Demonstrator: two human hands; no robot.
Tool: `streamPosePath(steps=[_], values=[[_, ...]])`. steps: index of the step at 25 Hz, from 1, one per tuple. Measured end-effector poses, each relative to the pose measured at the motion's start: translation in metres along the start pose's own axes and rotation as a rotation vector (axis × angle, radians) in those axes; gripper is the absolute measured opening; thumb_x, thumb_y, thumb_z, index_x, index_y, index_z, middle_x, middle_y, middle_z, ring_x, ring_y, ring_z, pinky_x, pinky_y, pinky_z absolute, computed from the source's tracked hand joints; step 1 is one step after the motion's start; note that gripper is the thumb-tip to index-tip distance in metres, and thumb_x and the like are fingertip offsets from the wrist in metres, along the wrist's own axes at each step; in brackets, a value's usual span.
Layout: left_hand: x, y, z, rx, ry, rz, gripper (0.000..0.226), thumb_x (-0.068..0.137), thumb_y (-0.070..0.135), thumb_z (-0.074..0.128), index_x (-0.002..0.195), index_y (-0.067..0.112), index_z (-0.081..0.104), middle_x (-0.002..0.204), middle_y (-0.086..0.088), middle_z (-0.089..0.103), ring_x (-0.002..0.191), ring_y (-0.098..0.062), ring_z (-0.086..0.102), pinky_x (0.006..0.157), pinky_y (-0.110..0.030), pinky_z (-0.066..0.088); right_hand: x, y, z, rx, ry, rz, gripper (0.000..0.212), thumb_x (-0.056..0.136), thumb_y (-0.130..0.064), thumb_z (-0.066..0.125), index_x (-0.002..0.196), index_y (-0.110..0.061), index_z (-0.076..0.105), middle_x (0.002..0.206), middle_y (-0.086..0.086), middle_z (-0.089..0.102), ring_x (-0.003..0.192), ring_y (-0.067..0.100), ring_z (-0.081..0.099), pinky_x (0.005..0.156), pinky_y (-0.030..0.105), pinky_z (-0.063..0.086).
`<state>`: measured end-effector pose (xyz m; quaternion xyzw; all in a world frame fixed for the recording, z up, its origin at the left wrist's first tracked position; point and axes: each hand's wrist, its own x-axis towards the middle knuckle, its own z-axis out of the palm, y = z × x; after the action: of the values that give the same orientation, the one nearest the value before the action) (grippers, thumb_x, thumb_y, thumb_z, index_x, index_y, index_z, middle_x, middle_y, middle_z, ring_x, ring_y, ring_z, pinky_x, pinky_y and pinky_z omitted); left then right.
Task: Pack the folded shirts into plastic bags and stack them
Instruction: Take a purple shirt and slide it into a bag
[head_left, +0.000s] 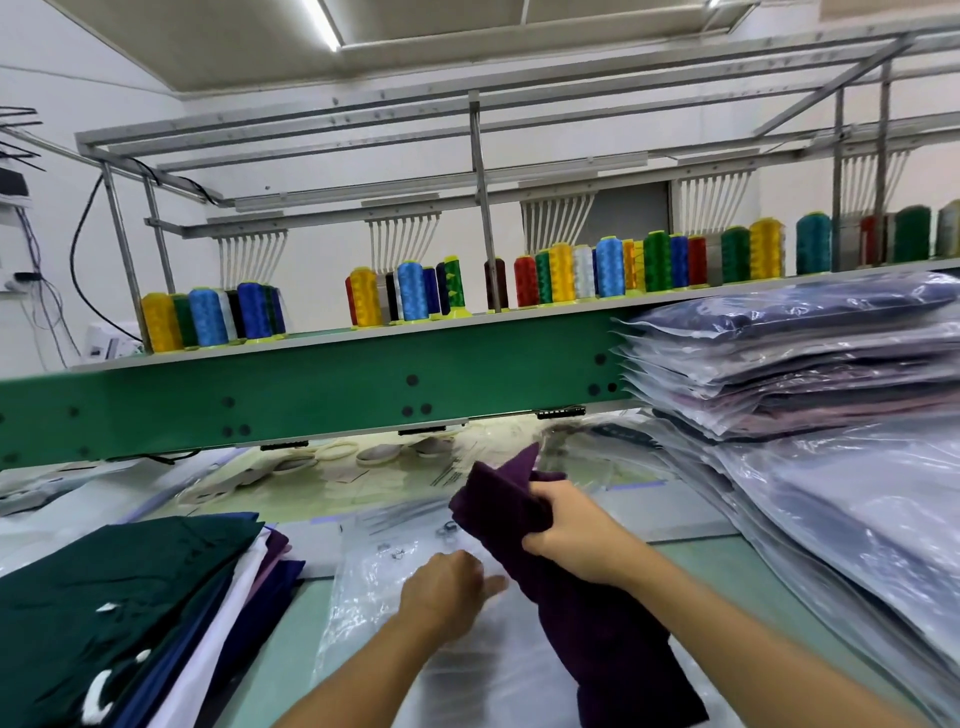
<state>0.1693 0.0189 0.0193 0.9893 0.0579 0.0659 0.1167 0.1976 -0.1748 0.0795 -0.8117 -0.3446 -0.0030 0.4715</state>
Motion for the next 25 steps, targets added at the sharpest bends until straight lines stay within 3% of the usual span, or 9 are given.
streamPosePath(steps=[2,4,7,10,13,16,20,22,25], values=[[0.011,-0.008,-0.008,-0.330,-0.074,-0.050,0.033,0.102,0.034,0.051,0.077,0.017,0.064,0.076,-0.001,0.064,0.064,-0.020,0.059,0.058,-0.029,0.046,-0.006,0.008,0.007,-0.141,-0.058,-0.031,0.034,0.079,-0.005,0.058,0.103,-0.027,0.068,0.088,0.001,0.072,0.075,0.020,0.071,0.070,0.046,0.060],[0.016,-0.014,-0.017,-0.631,-0.119,-0.155,0.024,0.096,0.018,0.046,0.073,0.015,0.055,0.058,0.000,0.049,0.044,-0.014,0.041,0.044,-0.022,0.028,-0.009,0.016,0.010,-0.347,-0.090,-0.063,0.043,0.080,-0.012,0.055,0.114,-0.037,0.065,0.099,-0.006,0.071,0.090,0.020,0.067,0.077,0.042,0.057],[0.022,-0.021,-0.023,-0.824,-0.072,-0.224,0.035,0.107,0.028,0.042,0.080,0.010,0.055,0.061,-0.003,0.052,0.043,-0.012,0.040,0.042,-0.020,0.025,-0.011,0.023,0.015,-0.529,-0.179,-0.045,0.071,0.074,-0.011,0.046,0.132,-0.052,0.049,0.123,-0.007,0.064,0.111,0.024,0.058,0.087,0.037,0.052],[0.025,-0.019,-0.027,-0.850,-0.039,-0.165,0.045,0.106,0.046,0.045,0.086,0.009,0.062,0.063,-0.003,0.050,0.043,-0.012,0.038,0.043,-0.019,0.026,-0.008,0.027,0.021,-0.621,-0.282,-0.011,0.075,0.076,-0.013,0.044,0.138,-0.054,0.040,0.134,0.000,0.050,0.117,0.033,0.054,0.093,0.042,0.048],[0.028,-0.017,-0.030,-0.797,0.077,-0.065,0.041,0.106,0.048,0.042,0.096,0.022,0.073,0.051,0.009,0.042,0.040,-0.006,0.035,0.043,-0.023,0.028,-0.001,0.031,0.024,-0.652,-0.400,0.078,0.072,0.080,-0.015,0.047,0.140,-0.054,0.039,0.134,0.008,0.049,0.121,0.035,0.051,0.099,0.044,0.046],[0.032,-0.012,-0.031,-0.682,0.196,0.033,0.035,0.106,0.045,0.041,0.108,0.032,0.074,0.045,0.015,0.047,0.045,0.000,0.045,0.056,-0.024,0.038,0.004,0.035,0.027,-0.689,-0.453,0.121,0.067,0.083,-0.016,0.047,0.141,-0.049,0.040,0.134,0.012,0.049,0.121,0.034,0.051,0.099,0.041,0.046],[0.034,-0.003,-0.031,-0.548,0.255,0.100,0.035,0.104,0.050,0.043,0.110,0.035,0.075,0.073,0.019,0.069,0.063,0.006,0.054,0.072,-0.027,0.048,0.008,0.028,0.044,-0.909,-0.516,0.002,0.067,0.089,-0.020,0.045,0.144,-0.056,0.031,0.133,0.013,0.045,0.114,0.037,0.053,0.086,0.038,0.041],[0.031,-0.003,-0.032,-0.392,0.298,0.143,0.034,0.102,0.055,0.044,0.109,0.038,0.073,0.072,0.016,0.067,0.070,-0.001,0.058,0.073,-0.033,0.053,0.017,0.025,0.049,-1.015,-0.511,-0.037,0.063,0.093,-0.022,0.045,0.145,-0.055,0.033,0.133,0.015,0.046,0.112,0.037,0.053,0.086,0.039,0.041],[0.027,-0.010,-0.033,-0.094,0.299,0.126,0.043,0.089,0.064,0.058,0.126,0.042,0.063,0.109,0.011,0.071,0.103,-0.019,0.065,0.079,-0.030,0.051,0.031,0.025,0.041,-1.065,-0.478,0.038,0.059,0.096,-0.024,0.044,0.147,-0.053,0.034,0.137,0.017,0.045,0.119,0.037,0.052,0.094,0.041,0.042]])
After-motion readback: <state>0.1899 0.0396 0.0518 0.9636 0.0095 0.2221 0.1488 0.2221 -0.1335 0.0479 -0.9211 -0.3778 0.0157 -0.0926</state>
